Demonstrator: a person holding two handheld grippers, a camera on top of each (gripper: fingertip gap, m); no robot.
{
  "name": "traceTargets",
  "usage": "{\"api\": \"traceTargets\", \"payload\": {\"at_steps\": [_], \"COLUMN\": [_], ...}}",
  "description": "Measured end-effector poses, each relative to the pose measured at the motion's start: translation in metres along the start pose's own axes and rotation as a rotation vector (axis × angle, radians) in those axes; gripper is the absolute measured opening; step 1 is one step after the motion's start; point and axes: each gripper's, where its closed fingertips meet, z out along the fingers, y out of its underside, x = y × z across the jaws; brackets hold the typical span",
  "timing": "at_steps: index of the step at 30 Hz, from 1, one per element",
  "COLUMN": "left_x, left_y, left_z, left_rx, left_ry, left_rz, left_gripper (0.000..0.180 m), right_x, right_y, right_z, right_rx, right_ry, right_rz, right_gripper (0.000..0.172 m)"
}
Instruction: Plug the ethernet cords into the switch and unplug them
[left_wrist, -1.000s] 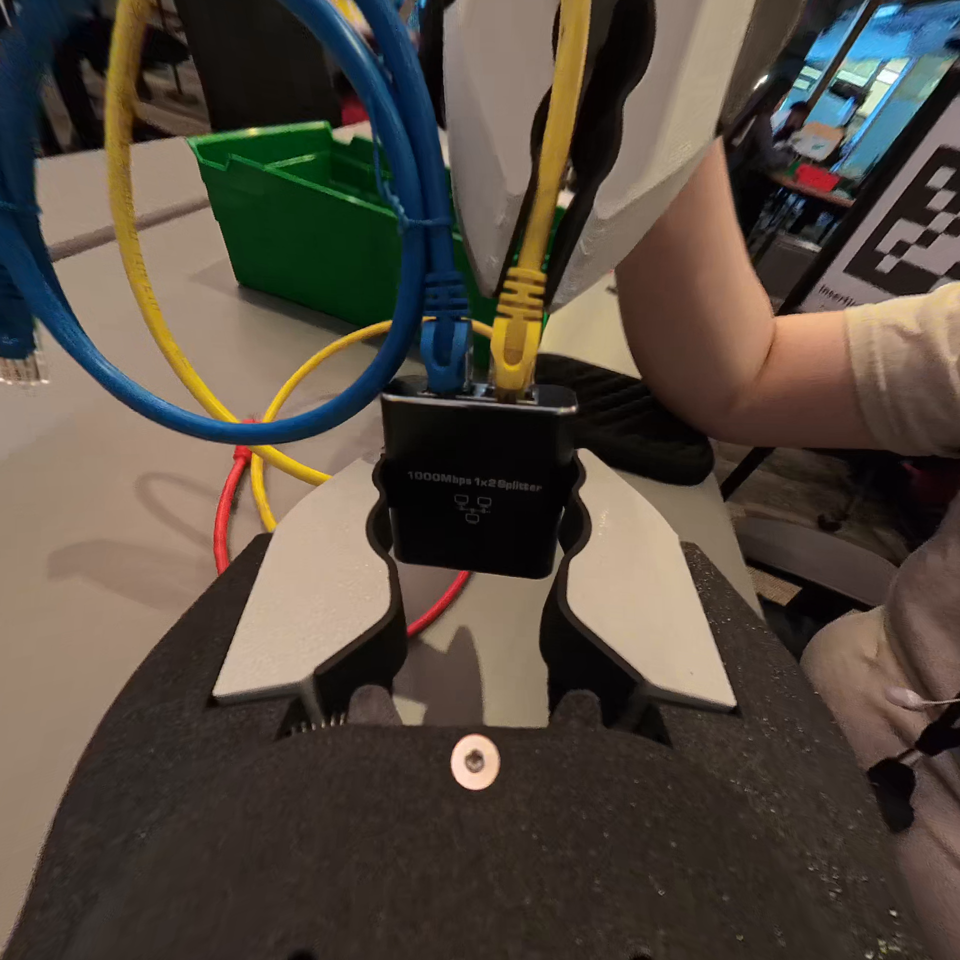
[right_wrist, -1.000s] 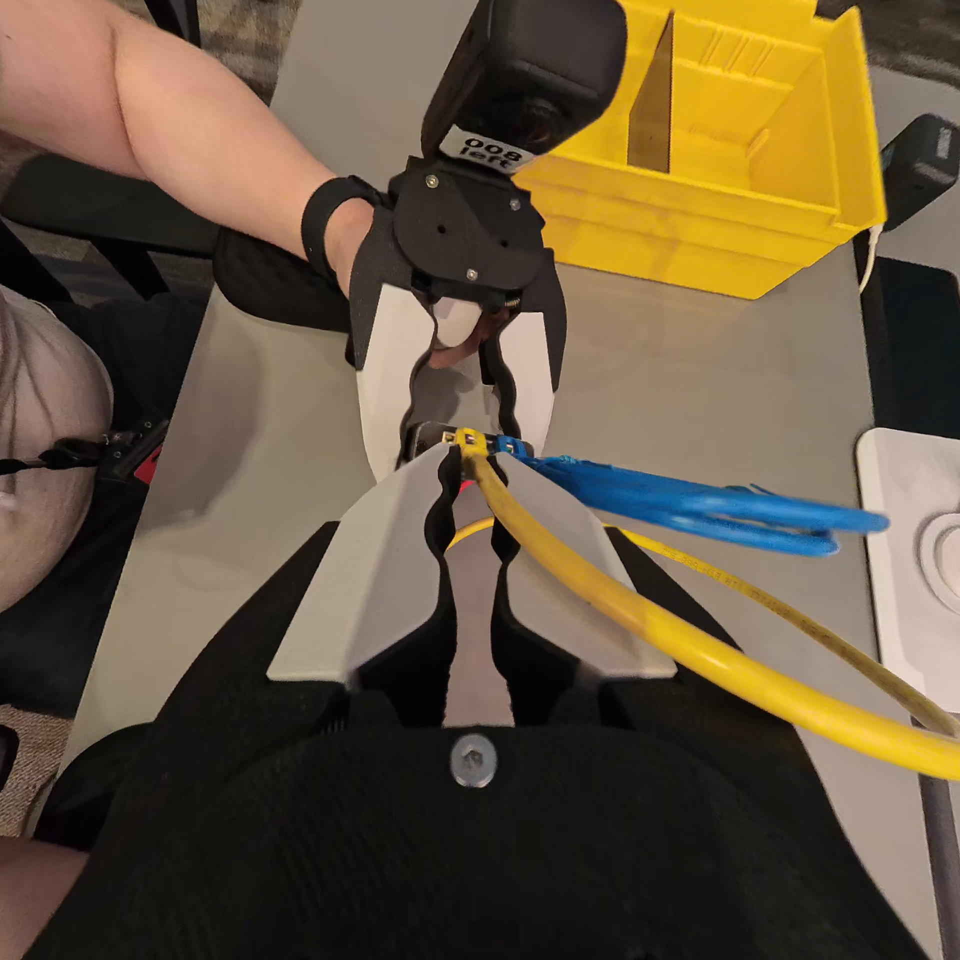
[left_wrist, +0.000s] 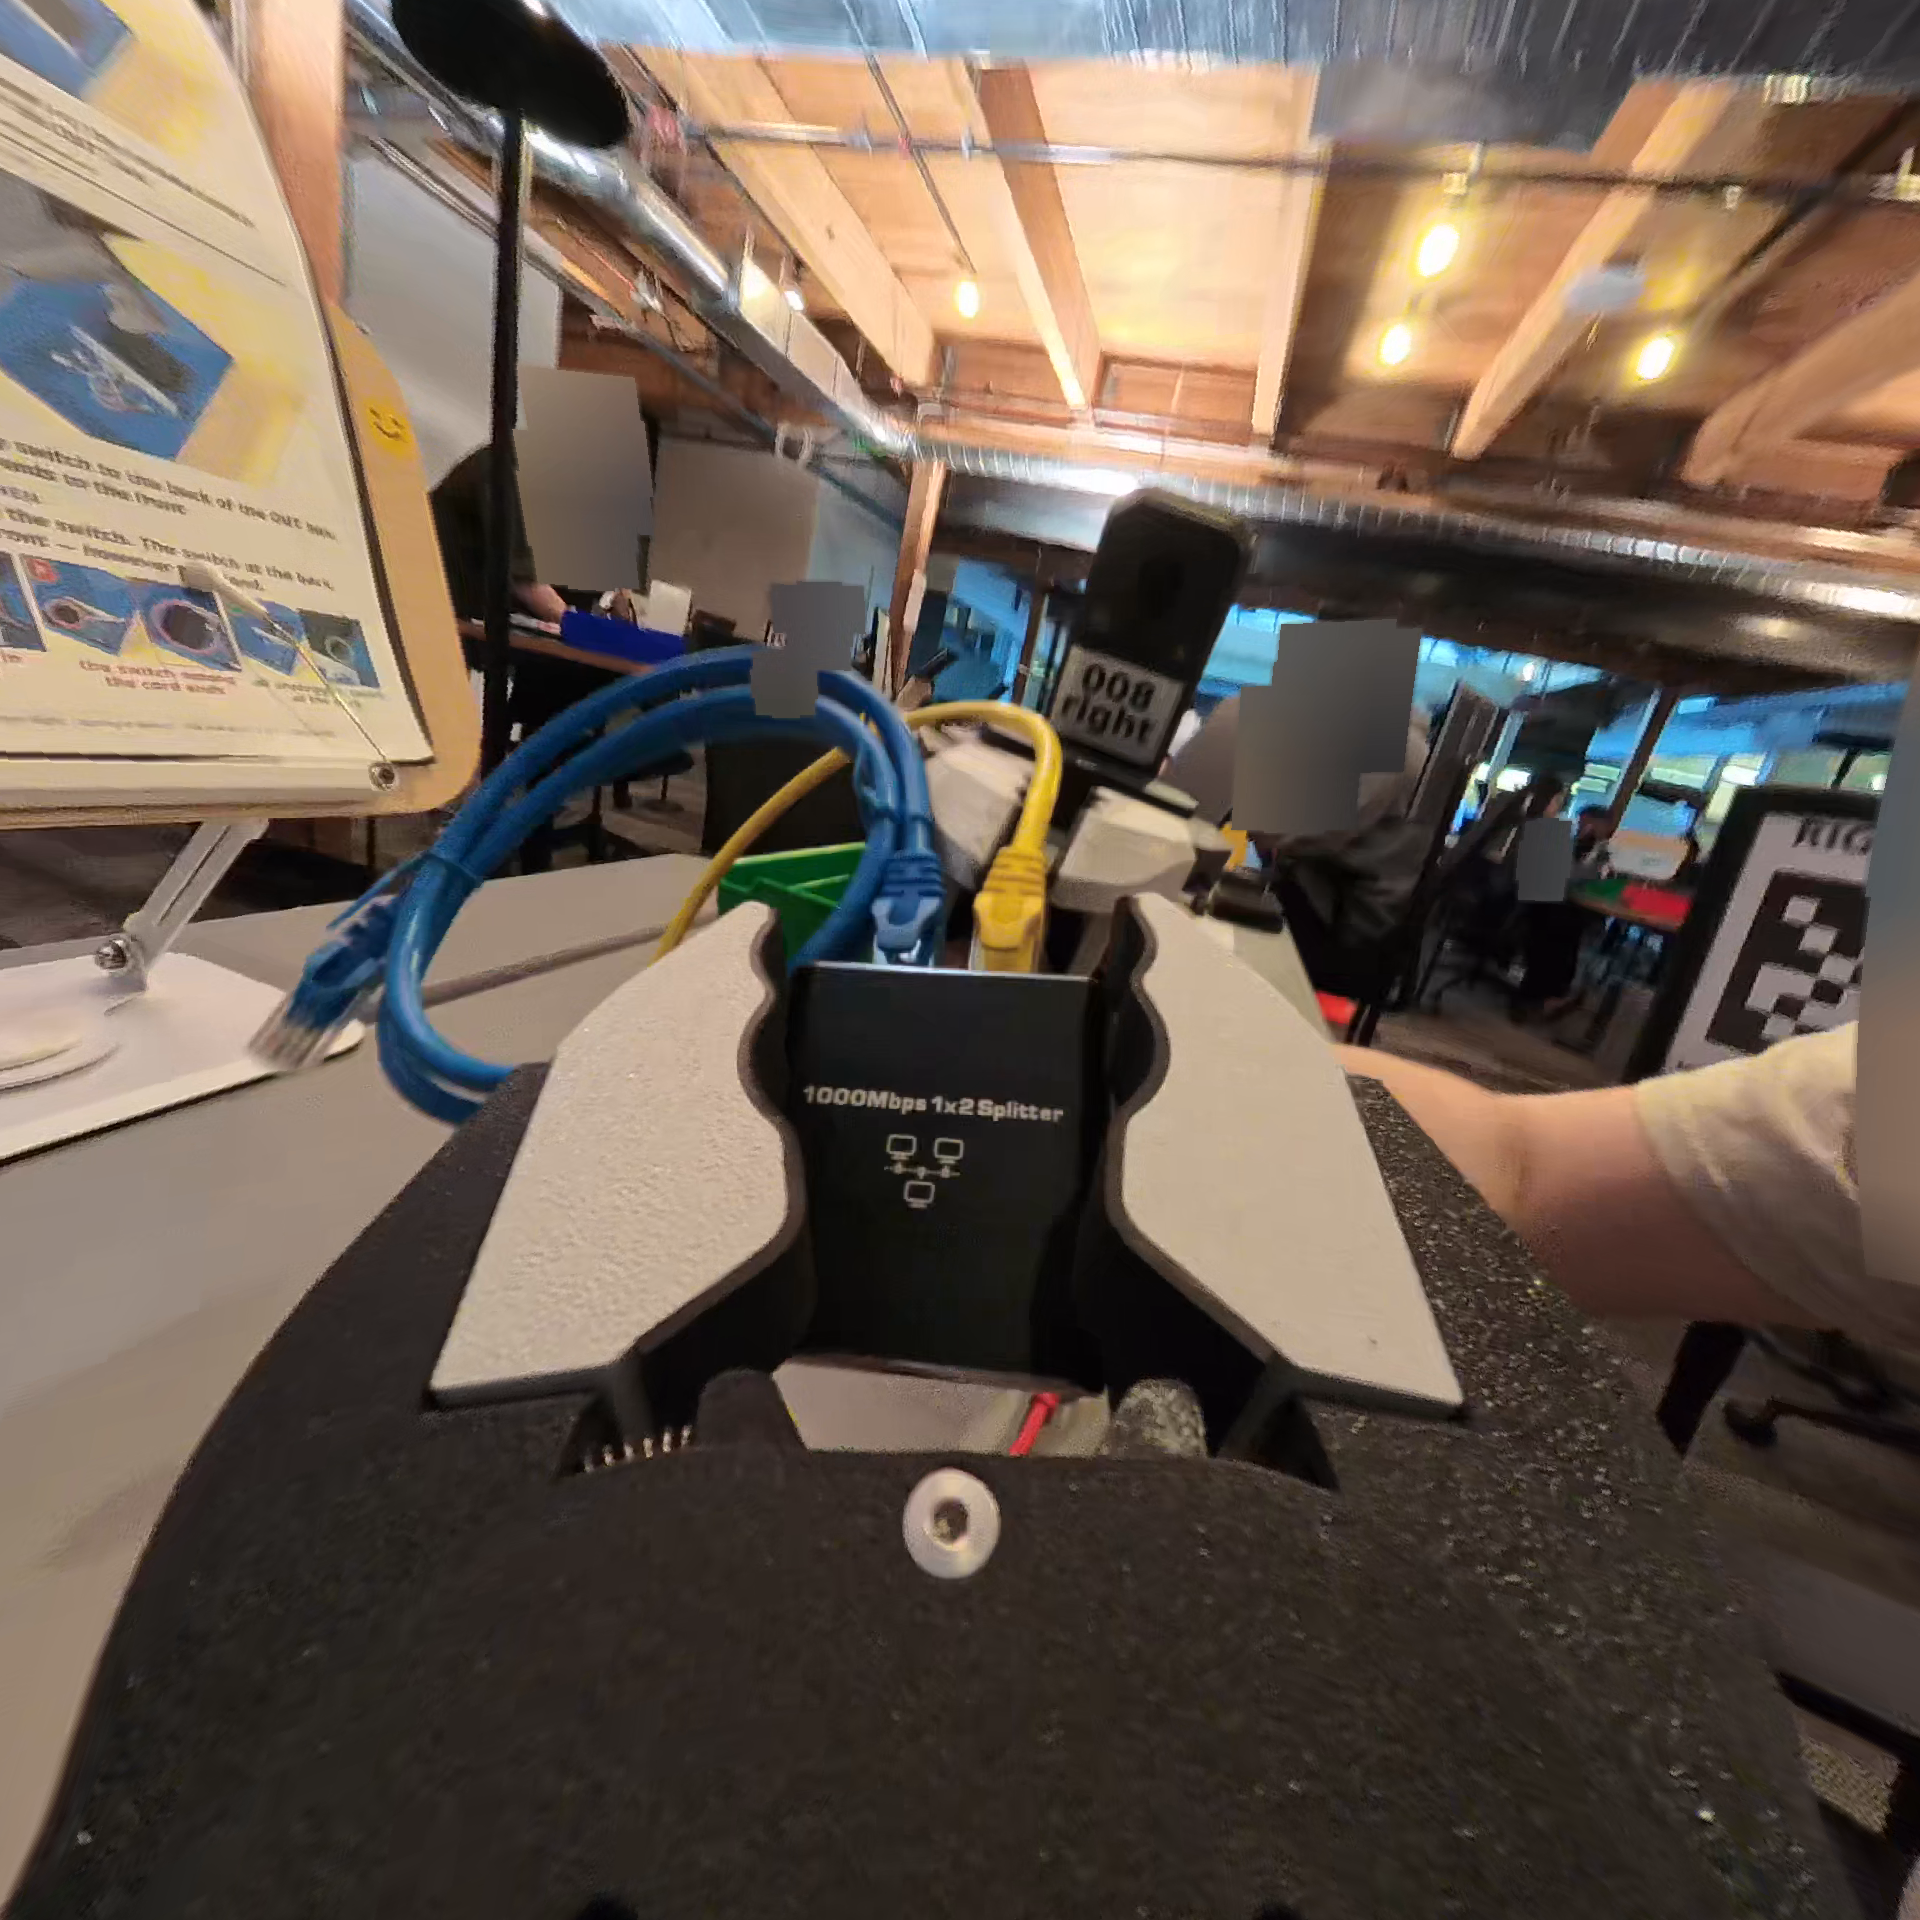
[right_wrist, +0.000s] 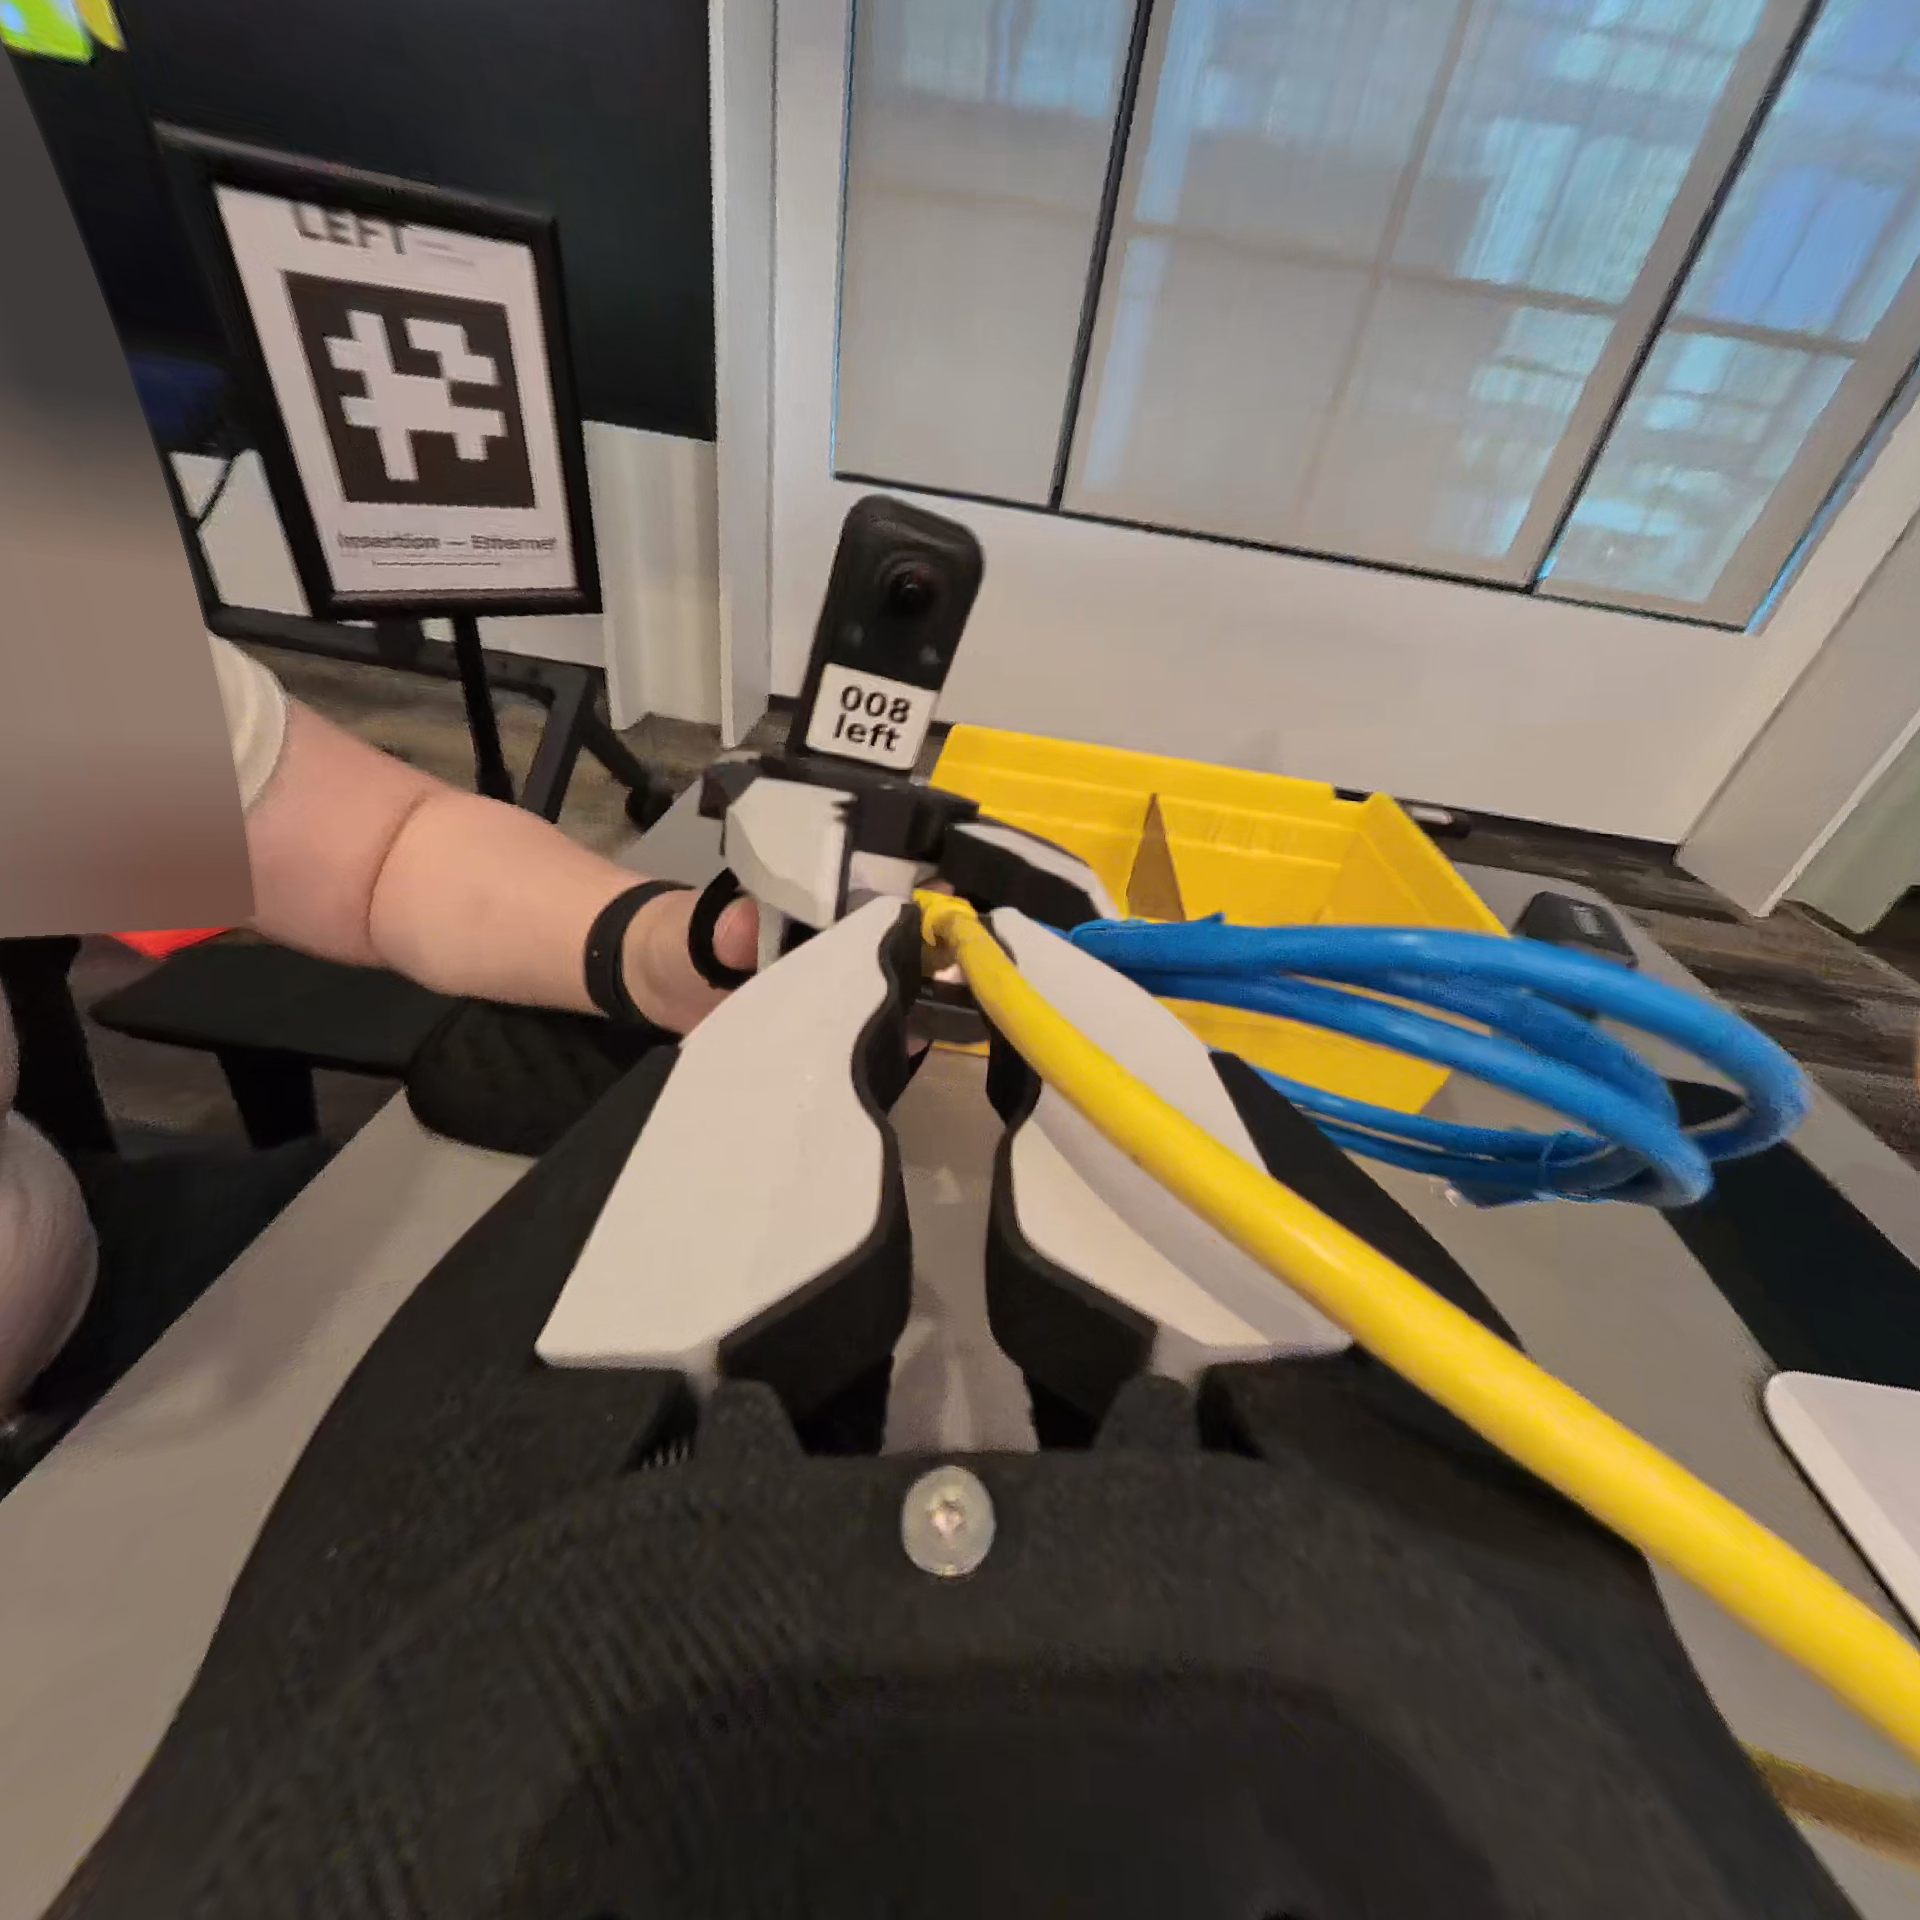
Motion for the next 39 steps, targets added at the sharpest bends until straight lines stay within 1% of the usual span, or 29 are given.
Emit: {"api": "traceTargets", "payload": {"at_steps": [1, 2, 3, 5, 8, 11, 16, 17, 20, 23, 26, 29, 31, 33, 36, 39], "left_x": [-0.002, -0.001, -0.005, -0.008, -0.01, -0.009, -0.005, -0.005, -0.01, -0.019, -0.026, -0.027, -0.024, -0.019, -0.005, 0.0], "left_y": [0.002, 0.002, 0.001, 0.001, 0.003, 0.005, 0.01, 0.008, -0.003, -0.01, -0.009, -0.001, 0.0, -0.003, -0.009, -0.013], "left_z": [0.0, 0.0, -0.001, -0.004, -0.004, -0.002, 0.001, 0.0, -0.005, -0.012, -0.012, -0.006, -0.003, -0.001, -0.001, -0.001], "left_rx": [-0.016, -0.029, -0.033, -0.03, -0.037, -0.041, -0.062, -0.056, -0.032, -0.019, 0.015, 0.019, 0.046, 0.083, 0.127, 0.135], "left_ry": [-0.003, 0.016, 0.001, 0.008, 0.023, 0.034, 0.049, 0.045, 0.004, -0.054, -0.089, -0.078, -0.047, -0.006, 0.053, 0.062], "left_rz": [-0.004, -0.035, -0.065, -0.058, -0.061, -0.066, -0.049, -0.039, 0.008, 0.056, 0.009, -0.072, -0.133, -0.165, -0.112, -0.073], "left_gripper": [0.053, 0.051, 0.049, 0.044, 0.044, 0.061, 0.07, 0.075, 0.085, 0.091, 0.096, 0.097, 0.096, 0.09, 0.084, 0.081], "right_x": [0.0, 0.0, 0.0, 0.001, 0.003, 0.006, 0.009, 0.009, 0.012, 0.017, 0.024, 0.025, 0.02, 0.017, 0.014, 0.013], "right_y": [0.0, -0.001, 0.0, 0.004, 0.006, 0.008, 0.005, 0.005, 0.004, -0.004, -0.021, -0.039, -0.047, -0.049, -0.048, -0.045], "right_z": [0.0, -0.001, -0.001, 0.001, 0.001, 0.0, -0.005, -0.005, -0.007, -0.015, -0.028, -0.04, -0.042, -0.04, -0.037, -0.035], "right_rx": [0.002, 0.0, -0.012, -0.036, -0.054, -0.068, -0.05, -0.051, -0.051, -0.027, 0.023, 0.102, 0.149, 0.185, 0.222, 0.243], "right_ry": [0.002, -0.006, -0.008, 0.014, 0.023, 0.039, 0.043, 0.048, 0.059, 0.087, 0.138, 0.172, 0.156, 0.141, 0.104, 0.085], "right_rz": [0.002, 0.013, 0.013, -0.001, 0.003, -0.006, 0.009, 0.008, 0.006, -0.002, -0.031, -0.075, -0.08, -0.079, -0.042, -0.014], "right_gripper": [0.011, 0.011, 0.011, 0.011, 0.011, 0.011, 0.011, 0.011, 0.011, 0.011, 0.011, 0.011, 0.011, 0.011, 0.011, 0.011]}}
